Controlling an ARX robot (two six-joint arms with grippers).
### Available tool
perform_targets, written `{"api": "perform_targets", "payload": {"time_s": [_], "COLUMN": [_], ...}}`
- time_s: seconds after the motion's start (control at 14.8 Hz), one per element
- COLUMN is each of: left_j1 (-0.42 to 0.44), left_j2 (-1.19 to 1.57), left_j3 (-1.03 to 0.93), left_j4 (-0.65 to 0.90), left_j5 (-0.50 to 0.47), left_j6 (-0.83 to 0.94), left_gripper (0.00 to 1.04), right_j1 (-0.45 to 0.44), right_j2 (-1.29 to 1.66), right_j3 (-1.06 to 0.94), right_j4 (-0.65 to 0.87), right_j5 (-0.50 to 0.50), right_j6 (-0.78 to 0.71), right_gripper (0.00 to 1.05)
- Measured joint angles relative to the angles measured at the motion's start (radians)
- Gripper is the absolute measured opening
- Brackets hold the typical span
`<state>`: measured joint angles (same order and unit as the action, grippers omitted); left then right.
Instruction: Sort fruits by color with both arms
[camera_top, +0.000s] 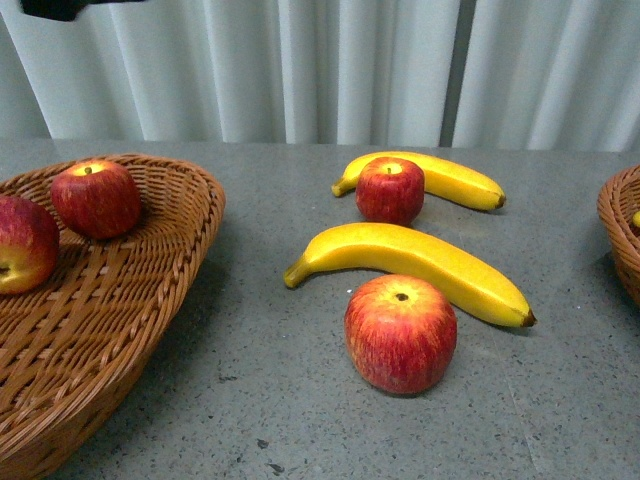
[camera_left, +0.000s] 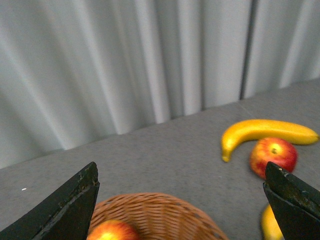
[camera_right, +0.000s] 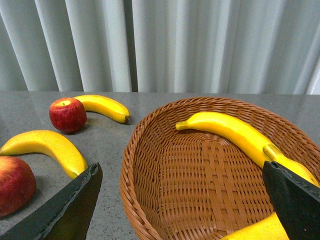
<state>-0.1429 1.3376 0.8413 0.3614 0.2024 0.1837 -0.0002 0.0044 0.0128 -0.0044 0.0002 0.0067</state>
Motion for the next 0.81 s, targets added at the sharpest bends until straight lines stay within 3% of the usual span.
{"api": "perform_targets", "payload": {"time_s": [0.34,0.61,0.81], "left_j1": [-0.278,-0.376,-0.391], "left_j2": [0.146,0.184,0.26], "left_j3": [0.048,0.041,0.041], "left_j4": [-0.159,-0.183,-0.184], "left_j5": [0.014,0.029,0.016], "left_j6": [0.0,0.0,0.003], "left_gripper": [0.98,0.98,0.98], "right_j1": [0.0,0.0,0.0], "right_j2": [0.0,0.0,0.0], "right_j3": [0.0,0.0,0.0], "right_j4": [0.0,0.0,0.0], "right_j5": [0.0,0.0,0.0], "right_j6": [0.0,0.0,0.0], "right_gripper": [0.98,0.98,0.98]}}
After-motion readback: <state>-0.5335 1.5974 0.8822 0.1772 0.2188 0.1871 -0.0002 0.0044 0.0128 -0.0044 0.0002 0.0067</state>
